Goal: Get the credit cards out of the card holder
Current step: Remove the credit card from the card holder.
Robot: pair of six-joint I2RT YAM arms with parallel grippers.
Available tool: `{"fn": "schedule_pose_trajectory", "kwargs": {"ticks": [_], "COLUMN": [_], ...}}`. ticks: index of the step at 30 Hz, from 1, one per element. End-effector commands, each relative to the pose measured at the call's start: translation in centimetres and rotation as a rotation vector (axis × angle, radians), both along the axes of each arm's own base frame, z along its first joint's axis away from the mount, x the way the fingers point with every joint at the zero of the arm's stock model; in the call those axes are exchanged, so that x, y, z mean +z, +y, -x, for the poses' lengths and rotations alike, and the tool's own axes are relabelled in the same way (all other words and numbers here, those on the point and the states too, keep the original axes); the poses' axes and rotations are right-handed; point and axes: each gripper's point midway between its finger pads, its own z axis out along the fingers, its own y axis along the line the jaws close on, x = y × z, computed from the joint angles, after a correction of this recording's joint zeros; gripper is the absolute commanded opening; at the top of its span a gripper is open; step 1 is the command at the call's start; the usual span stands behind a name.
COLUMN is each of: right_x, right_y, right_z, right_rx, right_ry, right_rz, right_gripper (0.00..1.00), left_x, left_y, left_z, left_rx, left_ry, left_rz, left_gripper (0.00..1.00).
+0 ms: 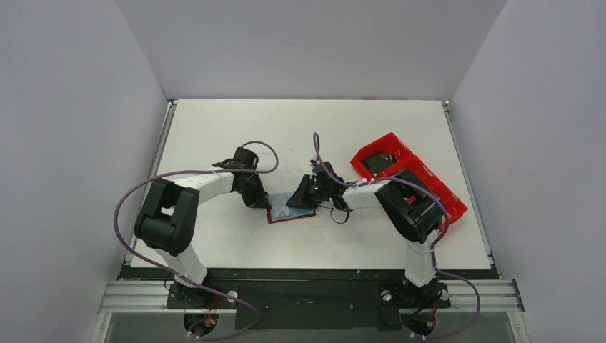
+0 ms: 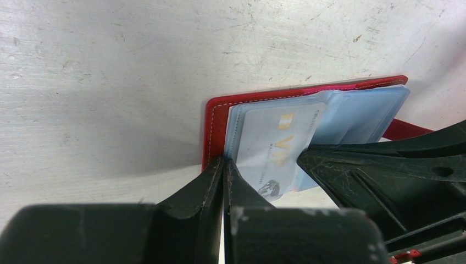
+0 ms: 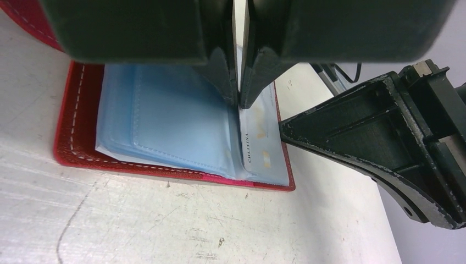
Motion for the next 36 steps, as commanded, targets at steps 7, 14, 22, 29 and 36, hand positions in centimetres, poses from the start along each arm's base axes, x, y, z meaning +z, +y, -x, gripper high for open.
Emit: {"fn": "schedule_pose_trajectory", "kwargs": {"ticks": [7, 14, 22, 29, 36], "right_x": [0.2, 0.3, 0.3, 1.1, 2.1], "right_y": [-0.8, -2.5, -3.6, -3.0, -1.1], "right_z": [-0.5, -1.2, -1.5, -1.4, -0.9], "right_rx": [-0.001, -0.027, -0.044, -0.018, 0.02], "right_ry": [-0.055, -0.081, -0.083, -0.09, -0.091], "right_rz": [0.055, 0.115, 0.123, 0.072, -0.011], "right_gripper": [0.0, 0.0, 0.0, 0.0, 0.18], "left_x": [-3.8, -4.1, -4.3, -4.4, -4.4], "left_y": [2.8, 3.5, 3.8, 3.7, 3.5], "left_z": [1.9, 2.0, 2.1, 2.0, 2.0], "left_rx": [0.009, 0.021, 0.025, 0.021, 0.018], "left_ry": [0.076, 0.08, 0.087, 0.085, 0.085], "left_rz": [-0.165, -0.182, -0.189, -0.185, -0.178], "left_gripper": [0.0, 0.0, 0.0, 0.0, 0.0]}}
